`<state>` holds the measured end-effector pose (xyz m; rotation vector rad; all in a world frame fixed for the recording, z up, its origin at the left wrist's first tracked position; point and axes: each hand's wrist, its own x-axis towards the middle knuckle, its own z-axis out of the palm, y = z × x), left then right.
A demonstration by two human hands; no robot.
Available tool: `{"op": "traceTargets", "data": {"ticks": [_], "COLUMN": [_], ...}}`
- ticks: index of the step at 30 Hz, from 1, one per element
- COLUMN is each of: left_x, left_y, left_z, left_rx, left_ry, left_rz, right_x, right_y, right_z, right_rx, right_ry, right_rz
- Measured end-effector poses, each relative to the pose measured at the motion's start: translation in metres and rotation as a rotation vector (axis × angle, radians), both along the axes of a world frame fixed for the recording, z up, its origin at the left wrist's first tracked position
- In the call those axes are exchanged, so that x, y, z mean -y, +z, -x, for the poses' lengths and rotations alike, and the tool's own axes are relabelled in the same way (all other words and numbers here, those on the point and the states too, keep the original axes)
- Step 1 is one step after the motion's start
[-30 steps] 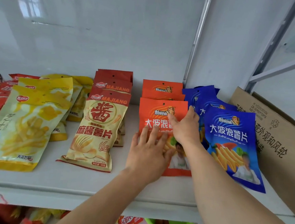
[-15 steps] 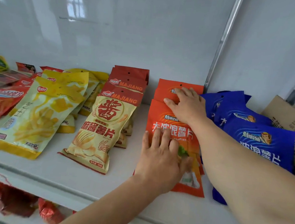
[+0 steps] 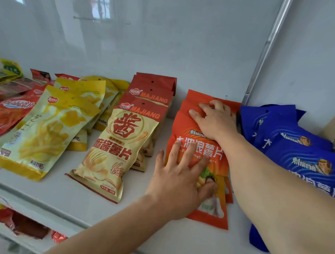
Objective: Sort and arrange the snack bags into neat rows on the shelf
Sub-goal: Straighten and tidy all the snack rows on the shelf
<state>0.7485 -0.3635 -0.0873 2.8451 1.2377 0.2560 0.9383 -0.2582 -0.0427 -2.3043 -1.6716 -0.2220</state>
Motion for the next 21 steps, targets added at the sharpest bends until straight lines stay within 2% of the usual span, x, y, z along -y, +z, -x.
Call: {"op": "traceTargets", "data": {"ticks": [5,12,17,21], "left_x": [-0.004,-0.006,-0.006,-0.006], "left_y": [-0.008,-0.008,-0.008,-0.007], "left_z": [-0.001,0.002,0.001,0.001], "left_rx": [0.056,0.076,0.103,0.136], "left_ry": [-0.003,-0.014,-0.019,-0.007], "left_rz": [-0.006,-0.003,-0.060,-0.092], "right_x": [-0.001,0.033,0.075,0.121], "right_y": [-0.001,0.014,0.021,0.016], "right_z": [0.003,0.026,0.029,0.025], "right_rx": [0.002,0.060,-0.033,-0.099], "right_ry": [-0.039,0.035,0.043,-0.063], "right_rz": [0.062,-0.216,-0.271,-0.305]}}
